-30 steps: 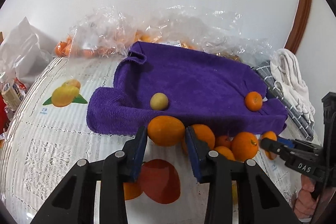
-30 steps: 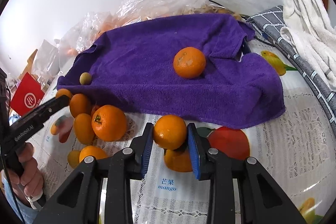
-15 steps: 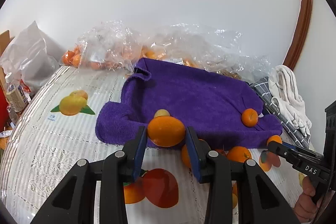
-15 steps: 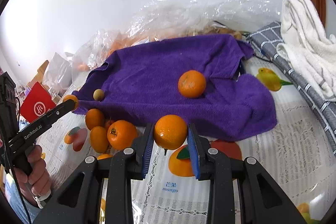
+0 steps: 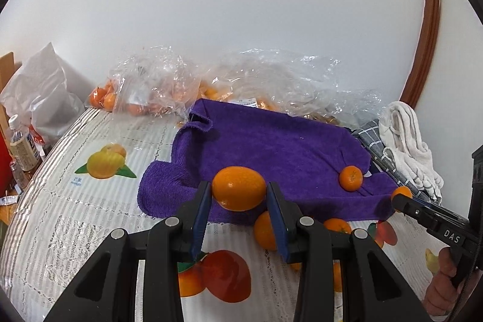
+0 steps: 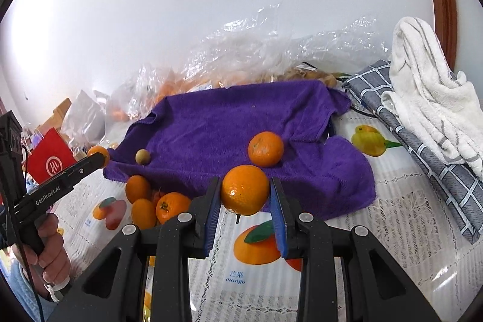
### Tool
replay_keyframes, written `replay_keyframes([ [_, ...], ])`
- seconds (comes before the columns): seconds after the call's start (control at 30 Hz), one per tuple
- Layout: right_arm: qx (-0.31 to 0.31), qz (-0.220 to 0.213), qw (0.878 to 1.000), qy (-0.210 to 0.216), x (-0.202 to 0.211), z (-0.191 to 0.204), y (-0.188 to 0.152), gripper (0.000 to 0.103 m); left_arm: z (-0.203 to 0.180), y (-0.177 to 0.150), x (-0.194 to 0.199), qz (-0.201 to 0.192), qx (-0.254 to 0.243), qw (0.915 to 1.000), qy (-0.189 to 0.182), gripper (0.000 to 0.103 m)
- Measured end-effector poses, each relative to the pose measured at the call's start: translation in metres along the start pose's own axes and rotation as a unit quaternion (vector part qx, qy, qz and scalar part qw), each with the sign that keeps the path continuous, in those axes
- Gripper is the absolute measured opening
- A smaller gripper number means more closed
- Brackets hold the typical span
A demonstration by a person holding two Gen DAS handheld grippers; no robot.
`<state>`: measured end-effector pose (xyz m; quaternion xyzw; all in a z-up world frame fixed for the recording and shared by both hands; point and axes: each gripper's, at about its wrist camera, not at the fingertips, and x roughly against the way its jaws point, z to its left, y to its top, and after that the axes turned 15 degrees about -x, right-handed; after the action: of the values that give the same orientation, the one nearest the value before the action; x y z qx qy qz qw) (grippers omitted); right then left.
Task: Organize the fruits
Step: 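Lift both held oranges and carry them over the purple towel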
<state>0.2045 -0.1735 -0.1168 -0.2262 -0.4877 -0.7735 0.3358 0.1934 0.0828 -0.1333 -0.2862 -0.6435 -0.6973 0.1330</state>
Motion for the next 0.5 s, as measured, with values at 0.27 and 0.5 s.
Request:
replay_keyframes([
  [0.27,0.017,-0.001,1.0,0.003,-0.004,0.004,-0.004,0.031,-0.002,-0.002,-0.003,0.004,0.009,0.9999,-0.012,0.036],
  [0.5,0.015,0.002,1.0,0.01,-0.01,0.003,-0.01,0.031,0.004,-0.003,-0.005,0.002,0.013,0.9999,-0.008,0.036],
])
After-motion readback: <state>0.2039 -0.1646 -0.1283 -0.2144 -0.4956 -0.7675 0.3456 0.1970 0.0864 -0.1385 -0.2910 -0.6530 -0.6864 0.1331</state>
